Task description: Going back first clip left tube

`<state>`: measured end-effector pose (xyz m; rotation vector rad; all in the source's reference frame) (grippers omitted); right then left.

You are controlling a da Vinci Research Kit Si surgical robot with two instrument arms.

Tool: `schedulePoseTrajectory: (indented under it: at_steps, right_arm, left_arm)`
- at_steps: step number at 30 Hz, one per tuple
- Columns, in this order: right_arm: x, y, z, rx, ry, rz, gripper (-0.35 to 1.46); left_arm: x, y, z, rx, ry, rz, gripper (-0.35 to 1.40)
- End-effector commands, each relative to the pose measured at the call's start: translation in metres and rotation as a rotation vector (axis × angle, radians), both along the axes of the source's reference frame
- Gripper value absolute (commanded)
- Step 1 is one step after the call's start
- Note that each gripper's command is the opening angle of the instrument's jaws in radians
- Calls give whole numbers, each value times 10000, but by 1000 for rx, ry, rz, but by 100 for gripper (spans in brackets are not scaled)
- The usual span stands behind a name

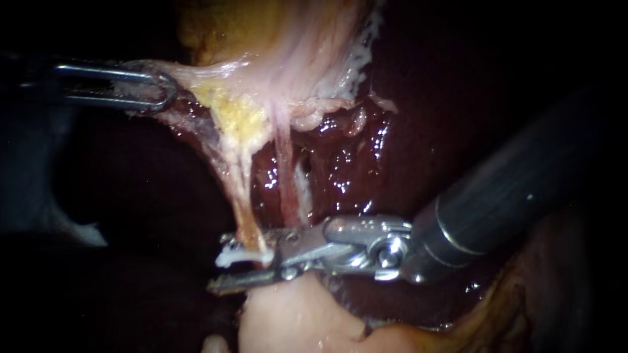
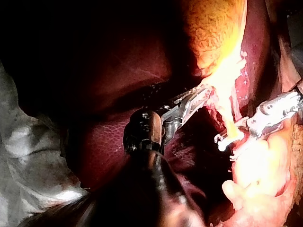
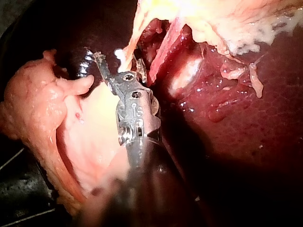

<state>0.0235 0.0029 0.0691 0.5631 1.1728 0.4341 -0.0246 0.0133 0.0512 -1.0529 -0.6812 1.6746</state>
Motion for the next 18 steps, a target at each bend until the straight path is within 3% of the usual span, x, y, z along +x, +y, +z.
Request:
schedulePoseTrajectory:
  at_steps: [1, 7, 10, 18]
  right_arm:
    - [-4, 2, -3, -19, 2, -2, 50]
    - [-38, 11, -16, -90, 2, -3, 50]
    - [-63, 15, -24, -147, 12, -18, 50]
    - [-133, 36, -47, -193, 9, -19, 50]
  left_arm:
    - [0, 0, 0, 0, -1, 1, -35]
    - [2, 0, -1, 0, -1, 1, -35]
    - [2, 0, -1, 0, -1, 1, -35]
    - [2, 0, -1, 0, -2, 2, -35]
